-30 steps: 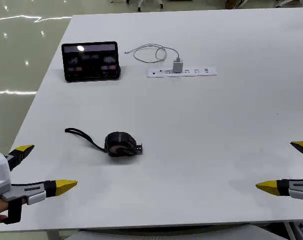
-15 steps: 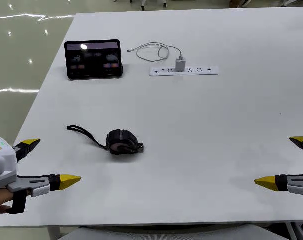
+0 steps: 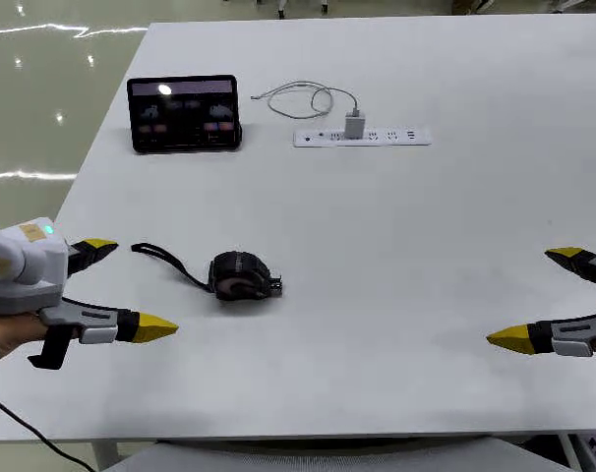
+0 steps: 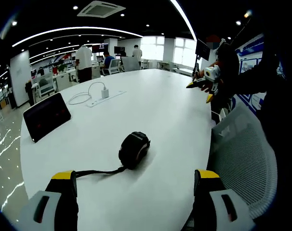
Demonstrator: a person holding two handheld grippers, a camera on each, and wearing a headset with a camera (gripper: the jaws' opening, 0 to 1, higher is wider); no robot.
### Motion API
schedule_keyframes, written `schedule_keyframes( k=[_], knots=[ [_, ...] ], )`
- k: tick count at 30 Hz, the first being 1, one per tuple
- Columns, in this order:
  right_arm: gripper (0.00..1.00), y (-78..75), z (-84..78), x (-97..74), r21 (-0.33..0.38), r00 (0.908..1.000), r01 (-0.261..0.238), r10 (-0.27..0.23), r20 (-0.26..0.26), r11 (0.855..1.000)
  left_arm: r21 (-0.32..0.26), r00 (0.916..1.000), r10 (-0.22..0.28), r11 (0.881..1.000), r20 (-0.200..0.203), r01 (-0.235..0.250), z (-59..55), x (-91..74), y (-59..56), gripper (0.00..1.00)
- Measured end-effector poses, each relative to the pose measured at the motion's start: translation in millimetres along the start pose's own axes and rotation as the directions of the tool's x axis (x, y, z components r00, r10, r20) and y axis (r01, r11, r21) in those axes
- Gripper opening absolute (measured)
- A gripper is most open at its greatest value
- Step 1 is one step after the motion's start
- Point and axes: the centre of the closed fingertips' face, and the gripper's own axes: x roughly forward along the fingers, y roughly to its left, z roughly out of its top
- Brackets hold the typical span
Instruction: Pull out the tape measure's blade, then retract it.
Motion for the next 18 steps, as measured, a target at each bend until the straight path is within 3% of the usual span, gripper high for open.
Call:
schedule_keyframes(
  k=[4,6,11,15,18],
  knots=[
    [1.0,1.8,7.6,5.2,-0.01,1.0,-0.009,0.009,0.004,1.0,0.018,0.9937,-0.092,0.995,-0.064,0.093,3.8,16.5,-14.9,0.93],
    [1.0,3.6,9.5,9.1,-0.021,0.9999,-0.015,0.015,0.0,1.0,0.098,0.9916,-0.097,0.99,-0.086,0.105,6.2,25.6,-16.3,0.94],
    [1.0,9.9,14.1,20.7,-0.04,0.9992,-0.04,0.04,-0.009,0.998,0.151,0.9779,-0.139,0.975,-0.156,0.163,10.0,42.2,-21.2,0.94],
    [1.0,16.8,18.2,30.3,-0.079,0.9974,-0.07,0.069,-0.023,0.994,0.215,0.9576,-0.154,0.954,-0.243,0.208,8.3,52.3,-19.5,0.9],
    [1.0,19.3,21.8,37.0,-0.091,0.9966,-0.079,0.077,-0.03,0.993,0.226,0.9522,-0.162,0.948,-0.259,0.223,13.0,60.4,-18.5,0.87]
  ],
)
